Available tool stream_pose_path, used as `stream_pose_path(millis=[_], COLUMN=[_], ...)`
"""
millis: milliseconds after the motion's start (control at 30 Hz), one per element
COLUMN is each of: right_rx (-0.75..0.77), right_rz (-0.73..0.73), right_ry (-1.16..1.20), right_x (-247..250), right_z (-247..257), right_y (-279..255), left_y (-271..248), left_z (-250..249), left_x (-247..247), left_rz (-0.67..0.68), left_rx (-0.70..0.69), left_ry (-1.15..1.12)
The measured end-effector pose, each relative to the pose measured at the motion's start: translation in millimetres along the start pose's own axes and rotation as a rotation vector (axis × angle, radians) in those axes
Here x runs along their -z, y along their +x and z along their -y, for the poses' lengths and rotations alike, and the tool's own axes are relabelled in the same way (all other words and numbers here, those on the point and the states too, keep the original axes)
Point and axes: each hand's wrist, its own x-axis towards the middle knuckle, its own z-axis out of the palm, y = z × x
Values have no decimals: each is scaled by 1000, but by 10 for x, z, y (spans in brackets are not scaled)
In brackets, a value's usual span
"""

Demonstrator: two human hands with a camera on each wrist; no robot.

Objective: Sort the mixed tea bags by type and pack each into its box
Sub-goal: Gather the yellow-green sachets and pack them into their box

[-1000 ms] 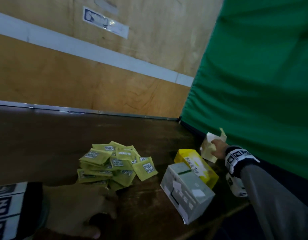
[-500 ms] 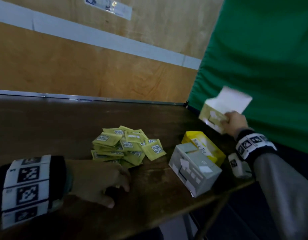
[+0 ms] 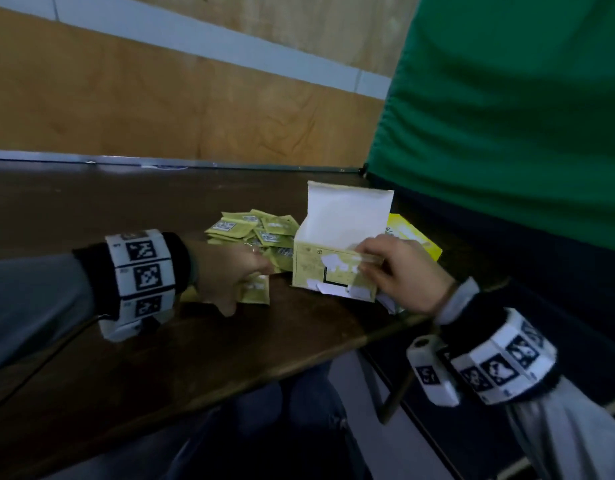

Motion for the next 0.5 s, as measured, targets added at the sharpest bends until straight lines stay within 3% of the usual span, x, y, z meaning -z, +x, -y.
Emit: stream_pose_path(millis=[200, 267, 367, 433, 500], right_rx=[-69, -45, 59, 85, 52], right_rz=[-41, -139, -189, -181, -196], right_ry=[-236, -245, -9, 112, 227], right_x=[-121, -85, -103, -121, -131], right_z=[156, 289, 498, 635, 764], right_y=[16, 30, 118, 225, 394], left_y=[-201, -258, -382, -474, -518], left_z=[-296, -235, -55, 36, 88], left_x=[322, 419, 569, 690, 791], left_rz=[42, -60, -310, -462, -531], left_rx=[85, 97, 114, 171, 160], left_ry=[-76, -179, -372, -635, -965])
